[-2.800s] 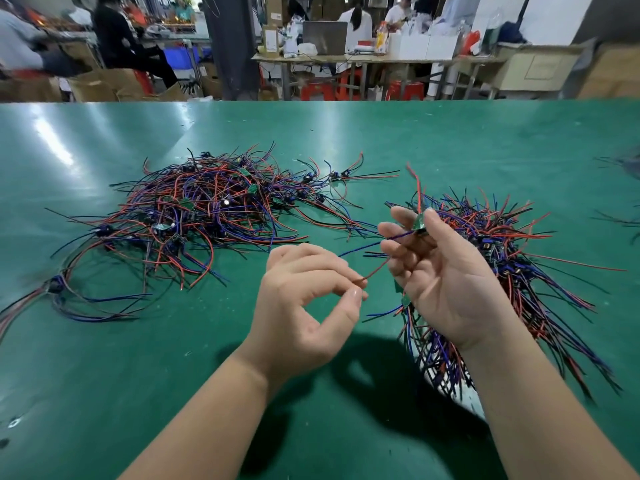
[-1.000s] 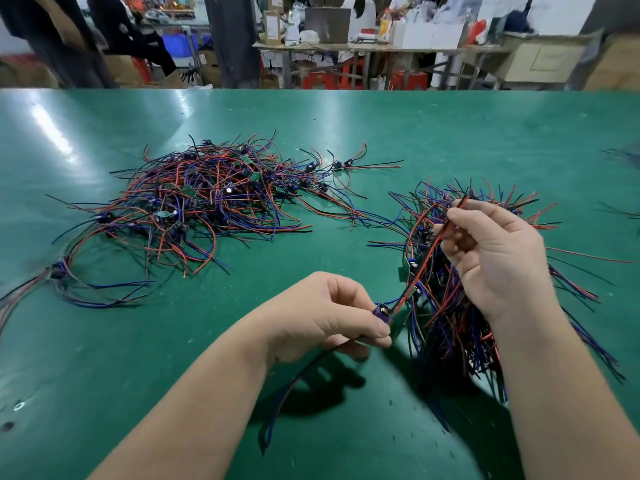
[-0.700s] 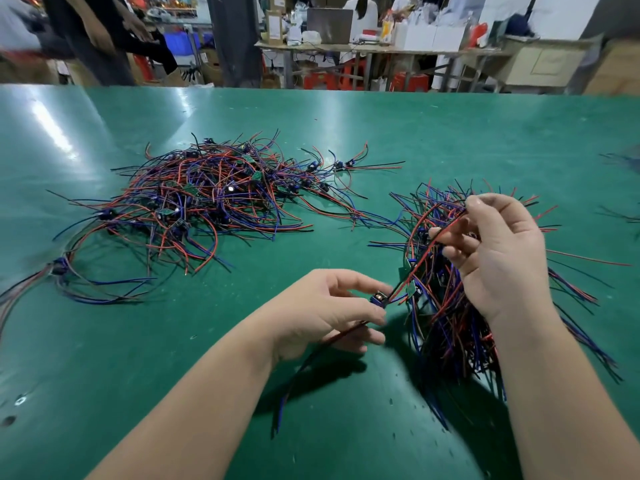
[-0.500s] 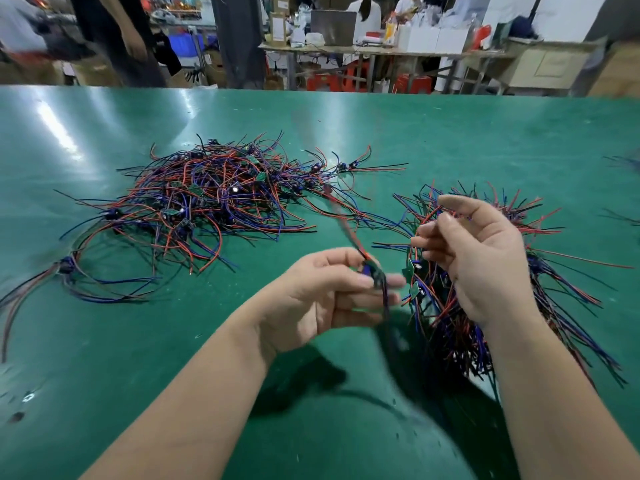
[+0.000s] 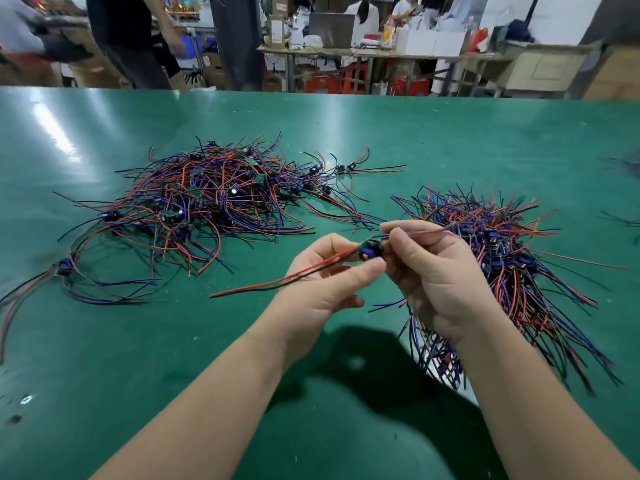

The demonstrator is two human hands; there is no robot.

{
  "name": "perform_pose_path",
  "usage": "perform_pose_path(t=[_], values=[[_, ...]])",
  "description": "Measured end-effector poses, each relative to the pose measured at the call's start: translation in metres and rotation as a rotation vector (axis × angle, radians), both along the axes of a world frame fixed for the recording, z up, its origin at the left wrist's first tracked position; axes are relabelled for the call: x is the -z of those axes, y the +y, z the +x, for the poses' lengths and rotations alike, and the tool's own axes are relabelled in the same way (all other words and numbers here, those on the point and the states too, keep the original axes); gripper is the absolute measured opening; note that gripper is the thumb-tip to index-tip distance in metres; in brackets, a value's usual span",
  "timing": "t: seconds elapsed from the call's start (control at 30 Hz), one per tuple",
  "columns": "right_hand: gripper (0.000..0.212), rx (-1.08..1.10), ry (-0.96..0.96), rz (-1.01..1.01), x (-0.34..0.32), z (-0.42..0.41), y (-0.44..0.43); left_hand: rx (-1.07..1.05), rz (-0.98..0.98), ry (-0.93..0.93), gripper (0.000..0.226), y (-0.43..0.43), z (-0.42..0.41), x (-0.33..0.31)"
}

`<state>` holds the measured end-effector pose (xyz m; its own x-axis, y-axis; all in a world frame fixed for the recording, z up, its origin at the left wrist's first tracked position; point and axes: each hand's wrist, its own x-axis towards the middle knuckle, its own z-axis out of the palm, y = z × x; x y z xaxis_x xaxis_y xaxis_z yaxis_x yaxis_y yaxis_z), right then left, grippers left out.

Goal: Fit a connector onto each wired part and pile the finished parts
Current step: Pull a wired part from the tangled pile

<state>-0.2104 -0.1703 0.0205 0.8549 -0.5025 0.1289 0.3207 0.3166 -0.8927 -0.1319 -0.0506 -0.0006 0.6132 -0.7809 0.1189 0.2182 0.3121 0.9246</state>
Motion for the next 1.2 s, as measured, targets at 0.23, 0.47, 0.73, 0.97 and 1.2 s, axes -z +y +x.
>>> perform_pose_path(t=[0.23, 0.47, 0.73, 0.97, 1.2], values=[[0.017, 0.027, 0.045, 0.146, -0.004, -0.005, -0.014, -0.120, 0.106, -0.521, 0.022, -0.001, -0.003, 0.003], [0.017, 0.035, 0.233, -0.332, 0.008, -0.003, -0.013, -0.061, 0.206, -0.046, 0.018, -0.005, -0.007, 0.002], [0.024, 0.199, 0.282, -0.477, 0.008, -0.005, -0.023, 0.123, 0.395, -0.149, 0.012, -0.001, -0.002, 0.002], [0.027, 0.338, 0.144, -0.119, -0.001, -0.007, -0.031, 0.580, 0.571, -0.350, 0.015, 0.011, -0.002, 0.001], [0.019, 0.467, 0.014, 0.045, -0.004, -0.005, -0.044, 0.401, 0.426, -0.275, 0.012, 0.010, 0.001, -0.001]])
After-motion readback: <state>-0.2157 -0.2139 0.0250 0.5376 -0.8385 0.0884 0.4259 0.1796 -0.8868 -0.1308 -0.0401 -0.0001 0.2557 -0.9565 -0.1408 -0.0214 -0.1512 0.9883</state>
